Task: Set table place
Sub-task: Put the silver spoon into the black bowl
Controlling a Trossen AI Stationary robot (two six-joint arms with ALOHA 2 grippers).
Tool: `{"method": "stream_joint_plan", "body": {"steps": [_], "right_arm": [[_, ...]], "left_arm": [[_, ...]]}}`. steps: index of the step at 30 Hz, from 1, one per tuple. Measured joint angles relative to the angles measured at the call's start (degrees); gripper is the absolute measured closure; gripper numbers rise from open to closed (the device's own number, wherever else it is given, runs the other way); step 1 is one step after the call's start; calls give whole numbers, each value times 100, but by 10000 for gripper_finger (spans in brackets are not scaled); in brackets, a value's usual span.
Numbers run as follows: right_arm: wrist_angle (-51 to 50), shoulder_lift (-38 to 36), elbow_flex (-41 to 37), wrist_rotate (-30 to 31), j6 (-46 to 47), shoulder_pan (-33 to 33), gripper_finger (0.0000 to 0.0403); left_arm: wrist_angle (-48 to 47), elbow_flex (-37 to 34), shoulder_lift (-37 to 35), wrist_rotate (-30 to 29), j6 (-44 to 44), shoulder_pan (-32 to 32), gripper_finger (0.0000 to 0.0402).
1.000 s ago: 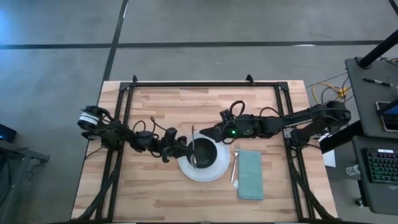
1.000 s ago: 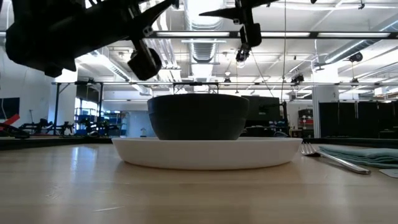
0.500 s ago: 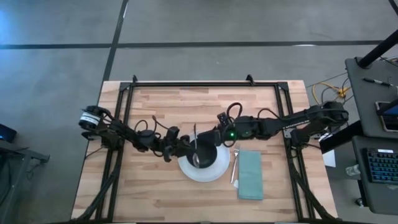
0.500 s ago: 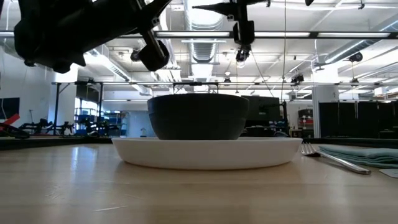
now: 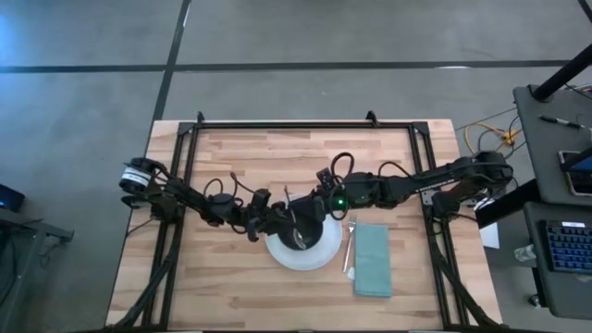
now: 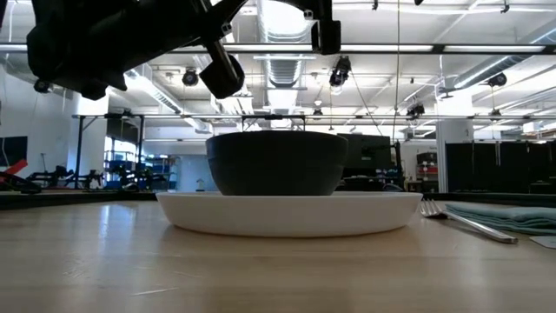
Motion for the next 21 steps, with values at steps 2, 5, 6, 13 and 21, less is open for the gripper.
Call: {"method": "stream_joint_plan", "body": {"steps": [2,5,6,13,21], "right_arm": [[-25,-23,10,-20,-66,0,253],[-23,-62,33,-17,-194,0,250],[-24,-76,53,-18,-212,0,250],[-328,-59,66,-58,-153,38,256],[-361,-59,39,-57,-119,59,260]], "left_arm": [[22,-3,0,0,2,16,401],[27,-31,0,0,2,30,401],[28,-32,0,-2,2,31,401],[163,-42,0,53,2,56,401],[174,-42,0,132,2,115,401]]}}
